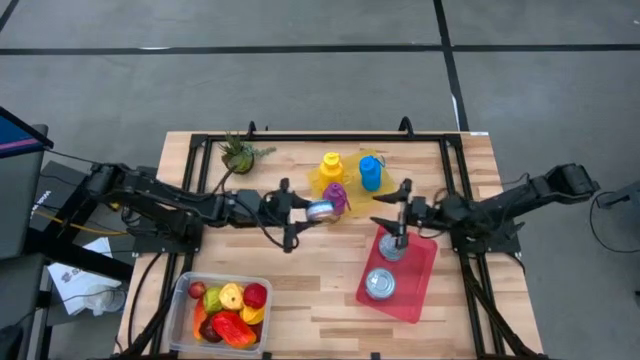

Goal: Pick & Place Food Item
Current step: Put the blue and pink tuna can into the red bin

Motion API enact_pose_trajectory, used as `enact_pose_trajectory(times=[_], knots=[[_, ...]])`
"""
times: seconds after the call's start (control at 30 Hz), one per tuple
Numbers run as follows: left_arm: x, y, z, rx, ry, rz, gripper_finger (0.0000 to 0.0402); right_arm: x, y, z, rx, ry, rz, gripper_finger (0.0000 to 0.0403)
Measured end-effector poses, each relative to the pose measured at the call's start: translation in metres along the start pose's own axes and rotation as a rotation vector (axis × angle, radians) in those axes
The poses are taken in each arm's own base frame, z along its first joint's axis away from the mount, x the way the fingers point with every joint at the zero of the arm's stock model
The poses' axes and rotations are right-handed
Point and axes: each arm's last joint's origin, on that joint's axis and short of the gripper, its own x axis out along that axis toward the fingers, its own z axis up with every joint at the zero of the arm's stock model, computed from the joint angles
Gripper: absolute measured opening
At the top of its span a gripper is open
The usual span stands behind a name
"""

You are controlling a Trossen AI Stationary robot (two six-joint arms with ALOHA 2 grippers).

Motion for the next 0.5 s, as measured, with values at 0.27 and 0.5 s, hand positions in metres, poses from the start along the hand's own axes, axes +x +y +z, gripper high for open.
enact_pose_trajectory(times=[0.27, 0.5], knots=[[0.028, -0.006, -0.014, 0.047, -0.092, -0.206, 0.0184, 0.043, 0.001, 0.006, 0.014, 0.098, 0.140, 0.0307], [0.031, -0.006, -0.014, 0.073, -0.122, -0.201, 0.0184, 0.063, 0.006, 0.012, 0.012, 0.120, 0.215, 0.0327]])
